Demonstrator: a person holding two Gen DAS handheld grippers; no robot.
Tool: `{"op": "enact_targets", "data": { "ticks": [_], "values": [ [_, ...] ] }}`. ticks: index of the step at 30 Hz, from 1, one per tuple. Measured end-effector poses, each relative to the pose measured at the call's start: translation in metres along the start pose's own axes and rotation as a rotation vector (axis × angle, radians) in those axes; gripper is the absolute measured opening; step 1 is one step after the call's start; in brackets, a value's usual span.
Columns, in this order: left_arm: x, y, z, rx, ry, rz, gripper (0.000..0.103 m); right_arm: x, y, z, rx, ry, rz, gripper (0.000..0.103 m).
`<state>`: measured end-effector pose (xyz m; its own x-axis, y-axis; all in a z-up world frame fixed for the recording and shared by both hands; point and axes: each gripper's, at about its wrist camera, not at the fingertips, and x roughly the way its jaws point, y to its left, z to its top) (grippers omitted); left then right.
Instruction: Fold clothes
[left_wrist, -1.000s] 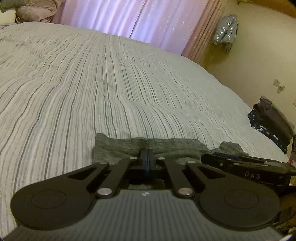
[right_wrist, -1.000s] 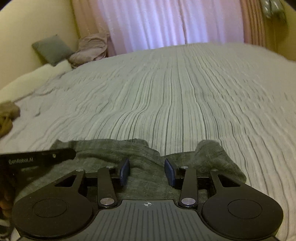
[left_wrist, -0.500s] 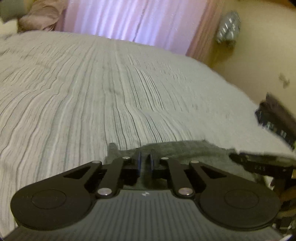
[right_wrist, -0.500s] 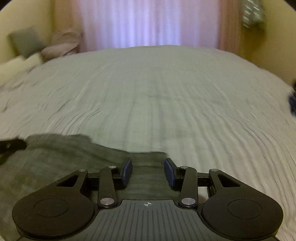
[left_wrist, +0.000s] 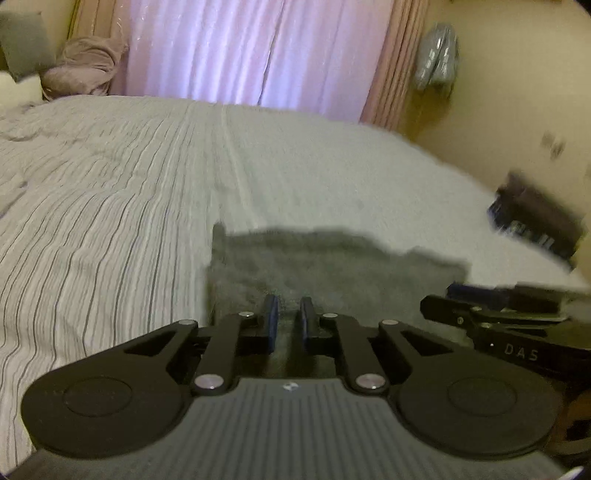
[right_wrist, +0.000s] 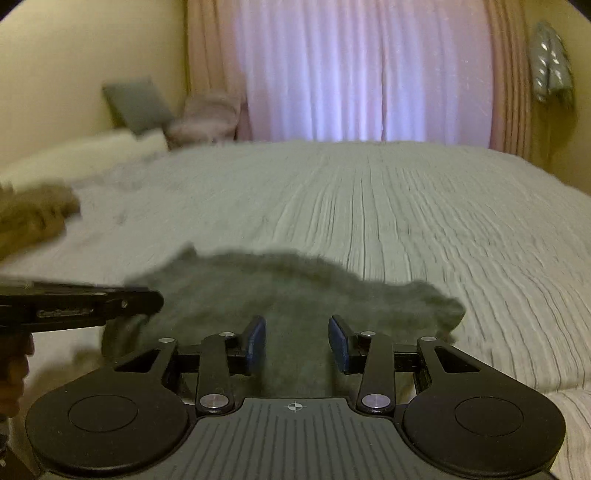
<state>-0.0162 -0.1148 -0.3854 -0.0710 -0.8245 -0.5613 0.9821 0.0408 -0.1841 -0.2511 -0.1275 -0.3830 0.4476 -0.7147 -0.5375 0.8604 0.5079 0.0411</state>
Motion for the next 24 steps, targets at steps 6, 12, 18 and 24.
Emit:
{"op": "enact_targets", "data": {
  "ticks": [6, 12, 18, 24],
  "values": [
    [0.029, 0.008, -0.012, 0.025, 0.023, 0.018, 0.006, 0.047, -0.020, -0.023, 0.014, 0.088, -0.047, 0.040],
    [-0.017, 0.015, -0.011, -0.094, -0.051, -0.005, 0.006, 0.010, -0.026, -0.015, 0.092, 0.035, -0.045, 0.040],
    [-0.018, 0.034, -0.026, -0.202, -0.025, 0.047, 0.006, 0.003, -0.022, -0.028, 0.098, 0.068, -0.051, 0.040],
    [-0.048, 0.032, -0.028, -0.260, -0.038, 0.061, 0.009, -0.024, -0.021, -0.023, 0.129, 0.016, -0.058, 0.040]
  ]
}}
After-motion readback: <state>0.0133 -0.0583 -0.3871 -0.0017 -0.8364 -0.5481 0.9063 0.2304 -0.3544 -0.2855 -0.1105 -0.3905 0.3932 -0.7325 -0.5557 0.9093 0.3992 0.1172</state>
